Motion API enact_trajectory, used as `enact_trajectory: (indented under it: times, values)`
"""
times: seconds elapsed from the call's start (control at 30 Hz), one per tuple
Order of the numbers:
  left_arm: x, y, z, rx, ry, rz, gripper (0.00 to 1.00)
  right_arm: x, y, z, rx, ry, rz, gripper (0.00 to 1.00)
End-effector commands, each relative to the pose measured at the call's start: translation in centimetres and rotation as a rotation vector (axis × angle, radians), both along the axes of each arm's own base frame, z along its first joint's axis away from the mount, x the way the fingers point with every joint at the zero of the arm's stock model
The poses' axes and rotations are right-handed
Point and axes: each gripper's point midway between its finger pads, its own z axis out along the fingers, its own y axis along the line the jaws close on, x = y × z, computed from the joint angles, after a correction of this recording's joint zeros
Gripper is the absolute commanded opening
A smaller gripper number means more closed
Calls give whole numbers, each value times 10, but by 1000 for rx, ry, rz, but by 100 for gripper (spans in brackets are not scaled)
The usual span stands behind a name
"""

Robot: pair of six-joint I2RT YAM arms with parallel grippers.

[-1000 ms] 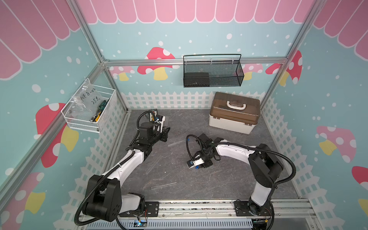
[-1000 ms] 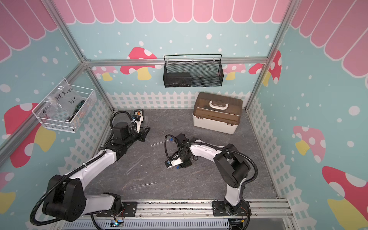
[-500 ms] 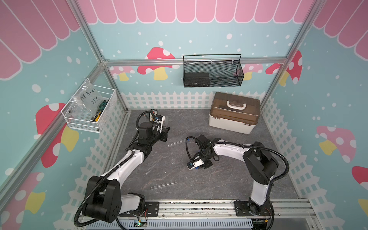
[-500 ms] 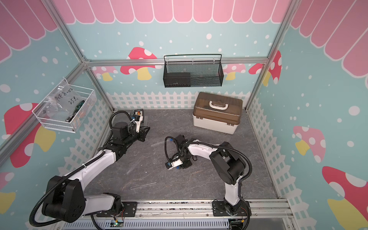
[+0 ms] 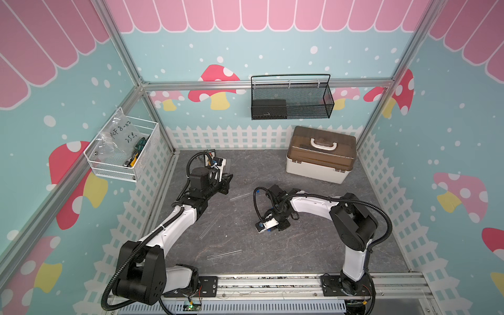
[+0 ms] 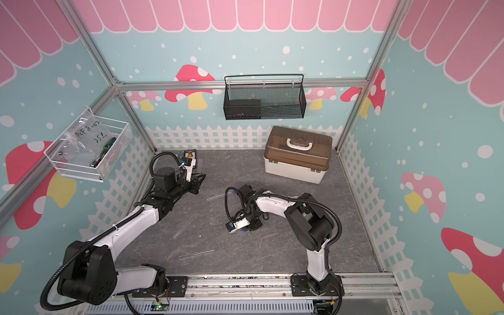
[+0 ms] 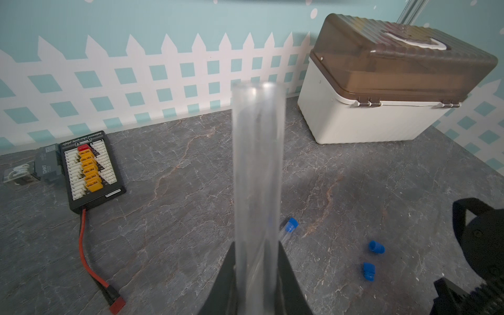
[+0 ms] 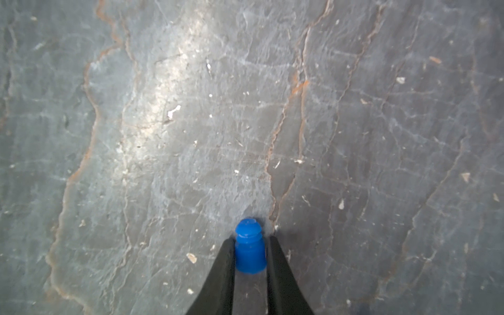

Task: Insert stoppers into test tubes
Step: Pick up the stopper from the center of the board.

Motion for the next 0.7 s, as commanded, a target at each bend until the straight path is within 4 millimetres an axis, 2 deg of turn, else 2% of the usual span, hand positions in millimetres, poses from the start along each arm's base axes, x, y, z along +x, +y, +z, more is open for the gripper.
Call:
enact_trajectory:
  times: [0.0, 0.37, 0.53, 0.57, 0.67]
  values:
    - [-2, -1, 3, 6, -14, -18, 0, -10, -5, -13, -47, 39, 34, 20]
    - [-2, 0, 1, 13, -12, -14, 0, -12, -7, -14, -58, 42, 24, 13]
    - [-2, 2, -1, 38, -14, -15, 0, -13, 2, -1, -11, 73, -39, 9]
    - [-3, 2, -2, 45, -16, -16, 0, -12, 5, 12, 22, 57, -49, 9]
    - [-4, 4, -3, 69, -28, -19, 0, -12, 8, 26, 64, 51, -84, 9]
